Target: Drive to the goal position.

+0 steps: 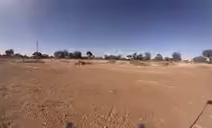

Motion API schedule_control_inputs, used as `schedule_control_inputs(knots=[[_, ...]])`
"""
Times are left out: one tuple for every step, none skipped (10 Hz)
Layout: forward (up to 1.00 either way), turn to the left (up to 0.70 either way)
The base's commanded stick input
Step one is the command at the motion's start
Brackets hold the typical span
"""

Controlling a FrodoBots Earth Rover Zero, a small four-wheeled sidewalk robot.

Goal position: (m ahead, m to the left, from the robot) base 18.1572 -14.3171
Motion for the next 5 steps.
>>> schedule_control_inputs(knots=[[0.5, 0.0], [0.5, 0.0], [0.5, 0.0], [0.5, 0.0], [0.5, 0.0]])
